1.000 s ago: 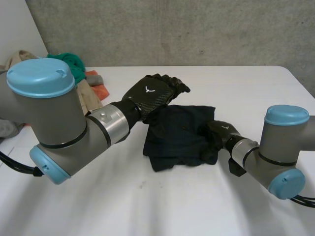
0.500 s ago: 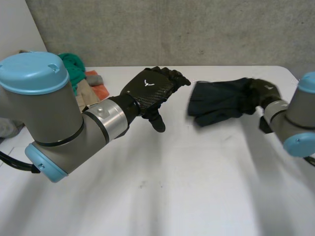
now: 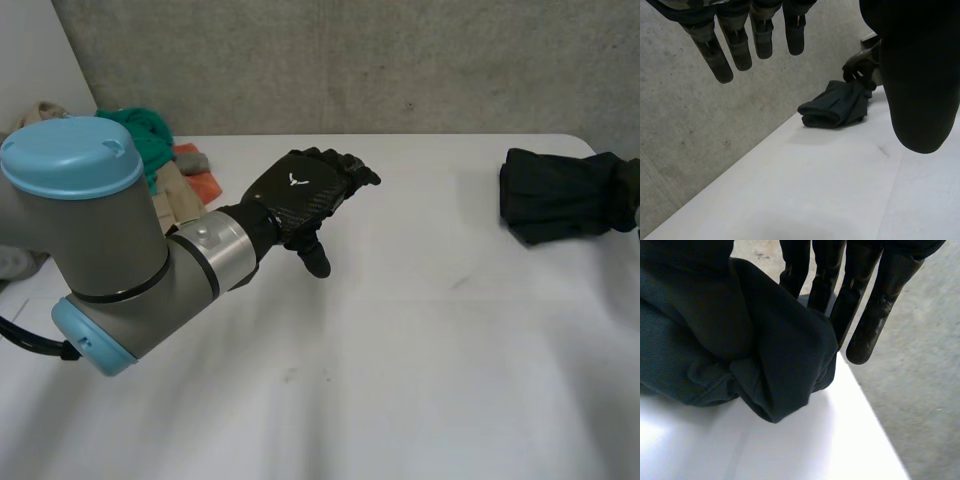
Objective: Fold the laundry.
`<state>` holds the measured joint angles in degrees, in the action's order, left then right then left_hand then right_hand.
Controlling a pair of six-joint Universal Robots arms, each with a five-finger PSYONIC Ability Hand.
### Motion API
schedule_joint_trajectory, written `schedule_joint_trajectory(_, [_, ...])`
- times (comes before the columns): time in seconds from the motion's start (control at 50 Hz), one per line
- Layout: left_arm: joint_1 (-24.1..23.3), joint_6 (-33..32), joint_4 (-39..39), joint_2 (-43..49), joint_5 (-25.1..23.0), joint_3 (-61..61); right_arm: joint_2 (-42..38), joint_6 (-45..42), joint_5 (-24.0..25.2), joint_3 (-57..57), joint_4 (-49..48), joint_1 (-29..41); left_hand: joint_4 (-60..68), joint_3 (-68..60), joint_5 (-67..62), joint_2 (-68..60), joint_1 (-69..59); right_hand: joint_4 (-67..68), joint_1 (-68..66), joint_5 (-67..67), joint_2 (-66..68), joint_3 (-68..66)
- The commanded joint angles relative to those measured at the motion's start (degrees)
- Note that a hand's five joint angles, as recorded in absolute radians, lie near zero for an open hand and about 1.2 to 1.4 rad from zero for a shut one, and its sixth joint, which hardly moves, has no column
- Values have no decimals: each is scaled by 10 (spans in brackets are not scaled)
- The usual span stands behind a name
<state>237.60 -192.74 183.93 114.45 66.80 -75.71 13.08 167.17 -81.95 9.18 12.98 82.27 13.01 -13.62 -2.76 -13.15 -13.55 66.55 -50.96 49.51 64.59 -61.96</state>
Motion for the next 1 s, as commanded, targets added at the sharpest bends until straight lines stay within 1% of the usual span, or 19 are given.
schedule_joint_trajectory(0.02, [0,1,0,1,0,1,-3,-116,-59,-7,-37,-16,2,4,-5,-1,3,-397,241,-326,-377,351])
schedule_joint_trajectory(0.08, [0,2,0,2,0,1,-3,-141,-86,-6,-89,-26,2,4,-5,-1,3,-408,252,-338,-388,362])
schedule_joint_trajectory(0.12, [0,2,0,2,0,1,-3,-141,-90,-4,-108,-28,1,5,-3,1,5,-483,328,-413,-464,438])
schedule_joint_trajectory(0.14, [1,2,0,2,0,2,-3,-141,-89,0,-116,-28,1,5,-3,1,5,-565,410,-495,-546,520])
schedule_joint_trajectory(0.32, [1,2,0,2,0,3,-7,-142,-91,13,-129,-28,1,5,-3,1,5,-565,410,-495,-546,520])
schedule_joint_trajectory(0.42, [1,2,0,2,0,-1,11,-142,-88,58,-126,-26,1,5,-3,1,5,-565,410,-495,-546,520])
schedule_joint_trajectory(0.5, [-1,2,-2,2,1,-4,71,-142,-77,150,-124,-27,1,5,-3,1,5,-565,410,-495,-546,520])
schedule_joint_trajectory(0.52, [0,2,-2,0,1,-7,105,-141,-67,198,-129,-31,1,5,-3,1,5,-565,410,-495,-546,520])
schedule_joint_trajectory(0.6, [4,2,-1,-10,1,-20,188,-144,-65,292,-131,-52,1,5,-3,1,5,-565,410,-495,-546,520])
schedule_joint_trajectory(0.66, [8,2,0,-19,1,-22,238,-147,-72,332,-132,-73,-4,10,2,6,10,-565,410,-495,-546,520])
schedule_joint_trajectory(0.76, [25,3,2,-28,3,-15,317,-157,-74,365,-158,-75,-6,12,4,7,11,-565,410,-495,-546,520])
schedule_joint_trajectory(0.8, [33,3,4,-33,3,-12,359,-148,-73,391,-208,-74,-8,14,5,9,13,-565,410,-495,-546,520])
schedule_joint_trajectory(0.86, [52,1,16,-41,19,-4,396,-139,-65,437,-278,-70,-8,14,5,9,13,-565,410,-495,-546,520])
schedule_joint_trajectory(0.88, [57,0,23,-42,28,-1,424,-129,-56,478,-332,-58,-8,14,5,9,13,-565,410,-495,-546,520])
schedule_joint_trajectory(0.9, [68,-2,38,-43,53,9,438,-122,-49,501,-359,-48,-8,14,5,9,13,-565,410,-495,-546,520])
schedule_joint_trajectory(0.94, [82,-3,54,-44,85,18,469,-107,-27,544,-410,-20,-9,16,7,11,15,-565,410,-495,-546,520])
schedule_joint_trajectory(0.96, [91,-4,63,-43,101,22,500,-95,4,586,-448,5,-13,19,10,14,18,-565,410,-495,-546,520])
schedule_joint_trajectory(0.98, [110,-6,78,-41,126,33,515,-90,20,607,-464,17,-14,21,12,16,20,-565,410,-495,-546,520])
schedule_joint_trajectory(1.0, [123,-9,85,-38,136,38,531,-86,36,626,-476,29,-14,21,12,16,20,-565,410,-495,-546,520])
